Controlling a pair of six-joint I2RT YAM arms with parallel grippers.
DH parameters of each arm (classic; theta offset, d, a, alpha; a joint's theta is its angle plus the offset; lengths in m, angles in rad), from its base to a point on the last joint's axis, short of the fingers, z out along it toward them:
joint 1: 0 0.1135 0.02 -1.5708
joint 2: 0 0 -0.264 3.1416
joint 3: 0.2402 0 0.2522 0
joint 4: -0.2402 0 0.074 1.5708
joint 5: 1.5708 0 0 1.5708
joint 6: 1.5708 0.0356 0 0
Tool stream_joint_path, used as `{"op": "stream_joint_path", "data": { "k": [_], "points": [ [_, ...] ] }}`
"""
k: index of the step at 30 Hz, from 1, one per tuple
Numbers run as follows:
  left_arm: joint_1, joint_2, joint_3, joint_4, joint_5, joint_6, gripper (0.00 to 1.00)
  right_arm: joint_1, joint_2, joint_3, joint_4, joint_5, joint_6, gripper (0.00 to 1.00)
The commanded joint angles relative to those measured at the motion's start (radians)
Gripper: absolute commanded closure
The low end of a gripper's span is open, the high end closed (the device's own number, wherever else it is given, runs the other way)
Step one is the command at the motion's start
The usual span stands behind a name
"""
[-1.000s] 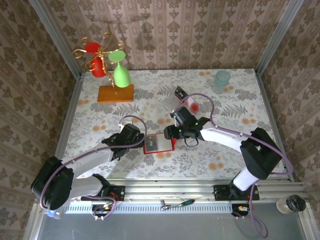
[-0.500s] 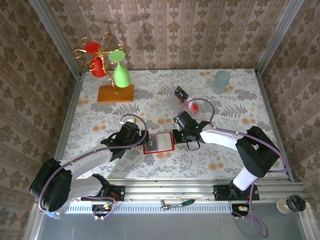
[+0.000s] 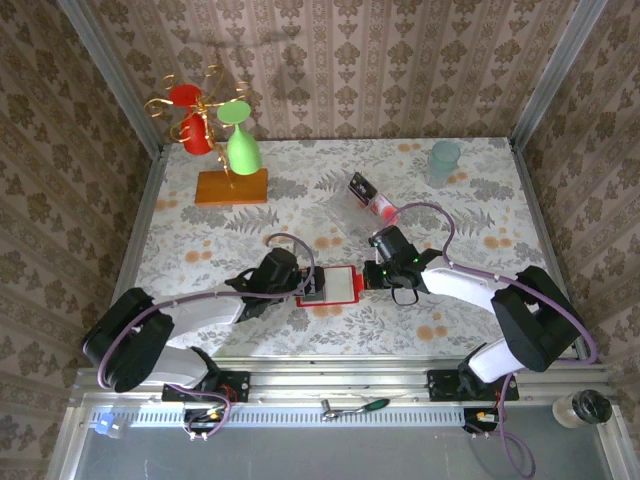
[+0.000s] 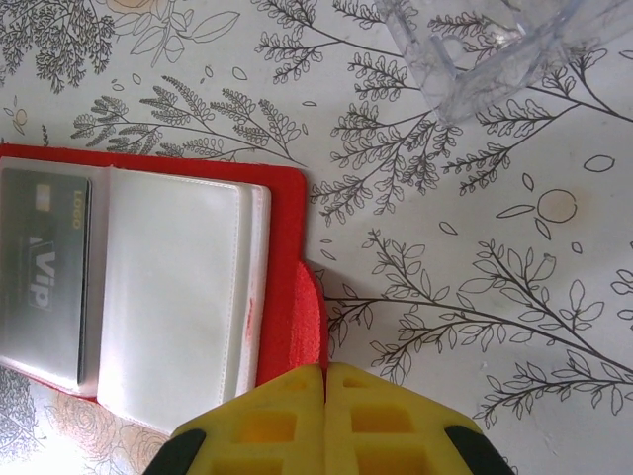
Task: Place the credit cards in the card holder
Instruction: Move the card holder to the center of the table, then close the card holder at the center of the table.
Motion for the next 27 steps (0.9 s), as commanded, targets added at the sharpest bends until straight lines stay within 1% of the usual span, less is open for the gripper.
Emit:
{"op": "stream_joint_path", "data": {
  "k": [1,12,20,27],
  "points": [
    [-0.026,0.031,0.036,0.059,0.001,-0.03,0.0,-0.011,-0.009,-0.019,0.023,-0.031,-0.016,1.0],
    [-0.032,0.105,0.059,0.062,-0.006,-0.026,0.0,-0.012,0.007,-0.04,0.069,-0.062,0.002,1.0],
    [-0.036,0.099,0.048,0.037,-0.057,-0.03,0.0,-0.014,0.002,-0.046,0.073,-0.063,0.003,1.0],
    [-0.033,0.143,0.066,0.034,-0.045,-0.013,0.0,-0.016,-0.003,-0.045,0.072,-0.066,0.005,1.0]
  ]
}}
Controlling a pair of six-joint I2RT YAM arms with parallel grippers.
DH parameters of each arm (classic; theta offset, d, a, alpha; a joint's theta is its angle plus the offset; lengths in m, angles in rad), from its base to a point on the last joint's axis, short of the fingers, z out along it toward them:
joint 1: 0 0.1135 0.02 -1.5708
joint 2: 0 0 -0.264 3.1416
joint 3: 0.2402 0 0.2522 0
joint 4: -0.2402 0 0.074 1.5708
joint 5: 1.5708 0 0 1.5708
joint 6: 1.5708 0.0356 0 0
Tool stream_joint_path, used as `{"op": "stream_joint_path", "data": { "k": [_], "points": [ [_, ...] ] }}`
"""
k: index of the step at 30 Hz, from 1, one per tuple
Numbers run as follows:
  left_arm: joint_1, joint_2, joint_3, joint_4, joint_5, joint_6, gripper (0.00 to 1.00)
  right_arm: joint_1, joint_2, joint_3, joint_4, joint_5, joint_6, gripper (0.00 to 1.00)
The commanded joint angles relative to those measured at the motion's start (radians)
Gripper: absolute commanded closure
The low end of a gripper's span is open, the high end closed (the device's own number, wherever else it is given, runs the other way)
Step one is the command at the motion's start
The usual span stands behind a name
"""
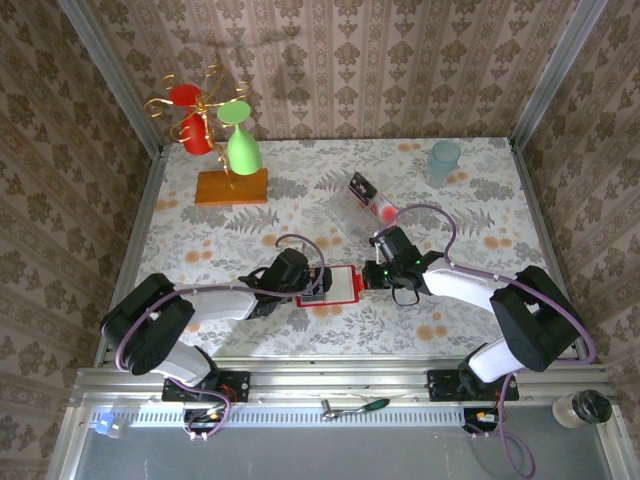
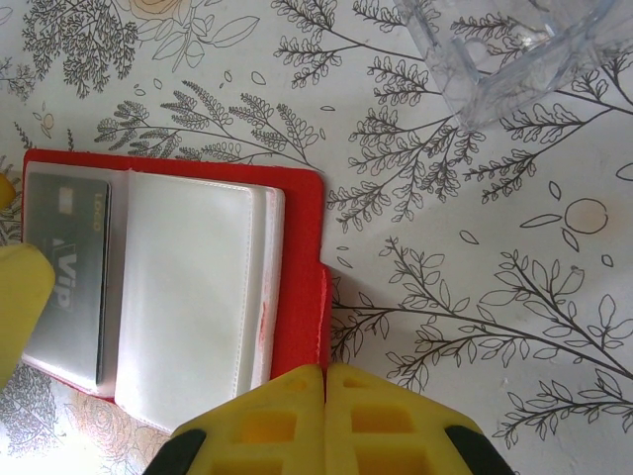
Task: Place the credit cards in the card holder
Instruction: Close the card holder at the center of the table.
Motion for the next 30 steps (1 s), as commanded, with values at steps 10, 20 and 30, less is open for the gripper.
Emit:
{"op": "stream_joint_path", "data": {
  "k": [10,20,30],
  "points": [
    [-0.005,0.105,0.087,0.005,0.05,0.048,0.0,-0.004,0.025,-0.014,0.026,-0.043,0.019,1.0],
    [-0.007,0.045,0.114,0.016,0.098,0.053,0.0,-0.003,0.05,-0.016,0.049,-0.052,0.032,1.0],
    [-0.027,-0.036,0.081,0.104,0.134,-0.007,0.0,-0.004,0.066,-0.01,0.063,-0.061,0.04,1.0]
  ]
}}
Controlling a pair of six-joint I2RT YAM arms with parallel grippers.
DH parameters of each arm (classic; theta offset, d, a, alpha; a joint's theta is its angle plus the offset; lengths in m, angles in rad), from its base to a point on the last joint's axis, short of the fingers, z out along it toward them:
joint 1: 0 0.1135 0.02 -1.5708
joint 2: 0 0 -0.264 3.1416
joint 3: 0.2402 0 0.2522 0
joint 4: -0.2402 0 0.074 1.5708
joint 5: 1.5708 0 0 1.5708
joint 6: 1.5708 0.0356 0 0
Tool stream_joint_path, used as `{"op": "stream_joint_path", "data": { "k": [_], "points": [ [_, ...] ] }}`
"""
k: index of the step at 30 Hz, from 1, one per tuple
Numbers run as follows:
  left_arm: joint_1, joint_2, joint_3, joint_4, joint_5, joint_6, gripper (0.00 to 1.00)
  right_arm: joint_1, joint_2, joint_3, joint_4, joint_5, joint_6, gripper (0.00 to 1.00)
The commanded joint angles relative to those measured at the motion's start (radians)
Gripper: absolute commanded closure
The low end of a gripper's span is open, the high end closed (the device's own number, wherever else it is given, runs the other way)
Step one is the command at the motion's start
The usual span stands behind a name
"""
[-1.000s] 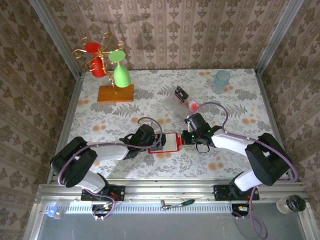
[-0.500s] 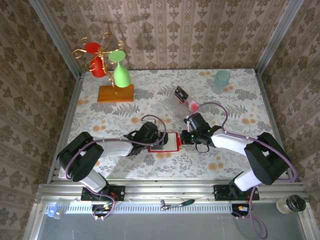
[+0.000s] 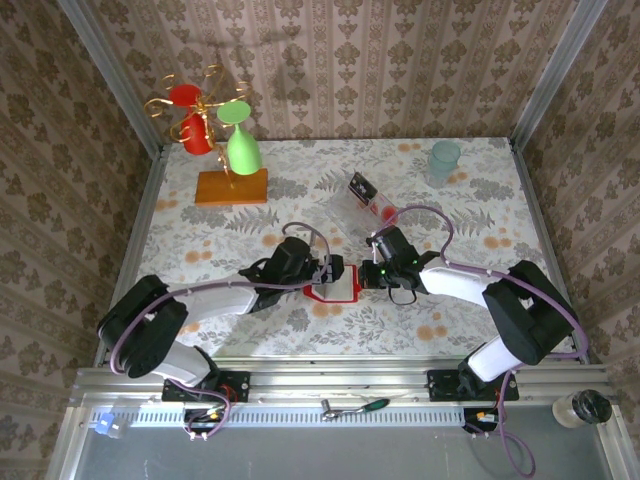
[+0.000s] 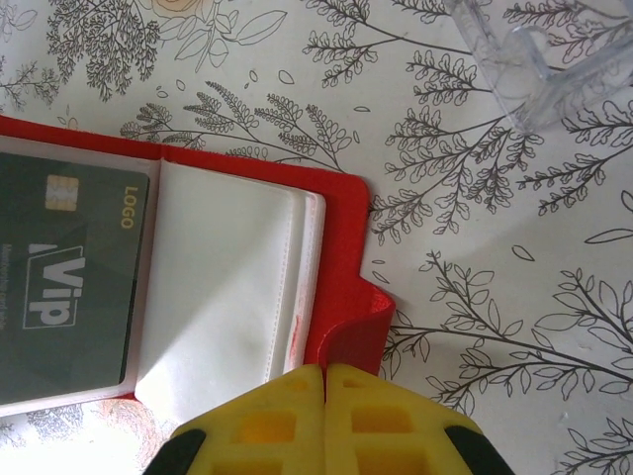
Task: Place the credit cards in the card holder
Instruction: Close the card holder at the center of the table.
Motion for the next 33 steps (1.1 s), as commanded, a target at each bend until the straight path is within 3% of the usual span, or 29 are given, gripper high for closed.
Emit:
{"op": "stream_joint_path", "data": {
  "k": [1,14,19,21,33],
  "points": [
    [-0.023,0.003,0.009,0.049,0.051,-0.031,0.0,-0.003,0.022,-0.008,0.001,-0.008,0.009,1.0],
    [-0.093,0.086,0.082,0.109,0.056,-0.067,0.0,-0.026,-0.01,-0.001,-0.021,0.0,0.009,1.0],
    [-0.107,0.109,0.087,0.134,0.057,-0.089,0.0,-0.075,-0.059,-0.023,-0.042,-0.001,0.013,0.74],
    [-0.113,0.118,0.092,0.137,0.06,-0.089,0.0,-0.094,-0.084,-0.027,-0.055,-0.003,0.012,0.69],
    [-0.157,0.211,0.095,0.196,0.041,-0.131,0.0,-0.201,-0.25,-0.066,-0.187,0.033,0.044,0.64]
  ]
}}
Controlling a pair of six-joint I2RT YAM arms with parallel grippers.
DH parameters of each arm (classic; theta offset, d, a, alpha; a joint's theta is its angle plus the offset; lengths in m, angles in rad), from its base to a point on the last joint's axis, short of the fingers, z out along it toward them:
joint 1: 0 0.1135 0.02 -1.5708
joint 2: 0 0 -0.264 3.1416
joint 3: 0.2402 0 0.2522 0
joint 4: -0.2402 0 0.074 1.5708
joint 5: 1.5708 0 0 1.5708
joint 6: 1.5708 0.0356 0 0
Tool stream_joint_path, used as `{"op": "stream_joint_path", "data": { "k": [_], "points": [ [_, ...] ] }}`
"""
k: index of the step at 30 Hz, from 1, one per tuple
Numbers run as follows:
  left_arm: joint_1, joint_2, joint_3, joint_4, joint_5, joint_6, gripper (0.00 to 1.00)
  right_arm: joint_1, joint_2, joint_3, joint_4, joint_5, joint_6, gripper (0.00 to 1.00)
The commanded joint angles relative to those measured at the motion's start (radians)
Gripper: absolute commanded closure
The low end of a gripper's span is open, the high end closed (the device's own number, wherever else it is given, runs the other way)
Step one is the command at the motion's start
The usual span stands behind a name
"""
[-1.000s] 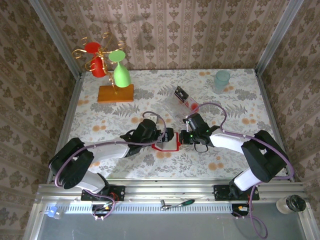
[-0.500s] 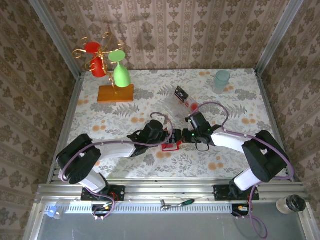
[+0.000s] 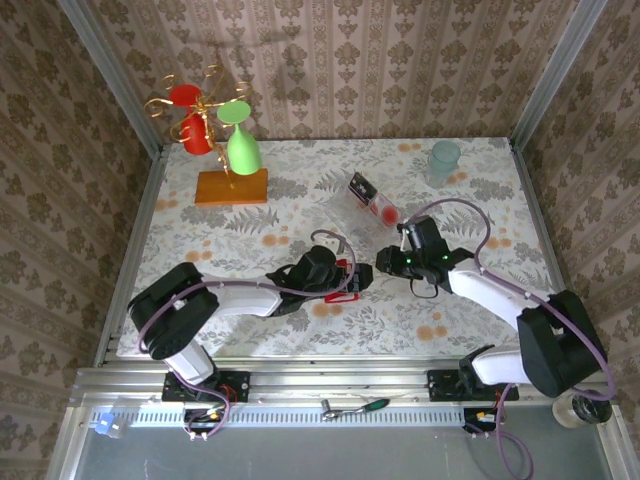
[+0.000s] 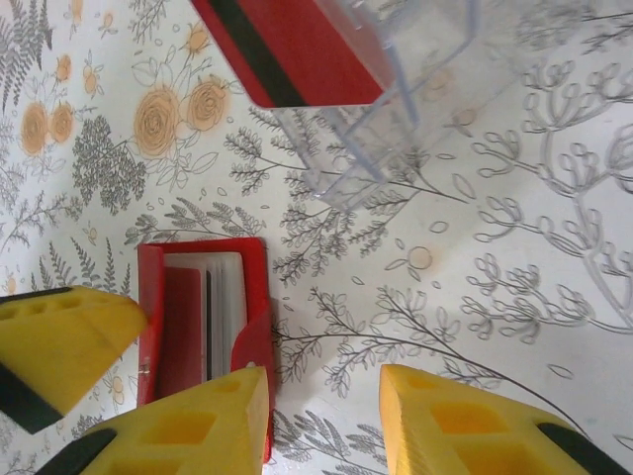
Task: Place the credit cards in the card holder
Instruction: Close the card holder at the center of the table.
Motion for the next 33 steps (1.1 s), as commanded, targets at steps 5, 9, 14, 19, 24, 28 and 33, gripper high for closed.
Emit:
{"op": "stream_joint_path", "data": {
  "k": [5,9,14,19,24,28,33],
  "points": [
    [-0.05,0.064,-0.012,0.036,-0.081,-0.034,0.0,-0.058,-0.073,-0.062,-0.08,0.002,0.017,0.63],
    [-0.054,0.072,-0.024,0.029,-0.094,-0.029,0.0,-0.07,-0.096,-0.068,-0.07,-0.039,0.002,0.63],
    [-0.038,0.014,0.014,-0.009,-0.077,0.016,0.0,-0.07,-0.103,-0.053,-0.054,-0.092,-0.018,0.64],
    [0.024,-0.059,0.051,-0.054,-0.008,0.045,0.0,-0.059,-0.116,-0.042,-0.039,-0.165,0.002,0.7],
    [0.097,-0.13,0.043,-0.077,0.043,0.05,0.0,0.048,-0.132,0.005,-0.055,-0.131,0.029,0.72],
    [0.157,-0.237,0.0,-0.124,0.03,0.063,0.0,0.18,-0.082,0.092,-0.082,-0.061,0.034,0.74],
    [0.247,-0.435,-0.07,-0.279,-0.055,0.069,0.0,0.315,0.064,0.245,-0.109,-0.01,0.028,0.75]
  ]
}}
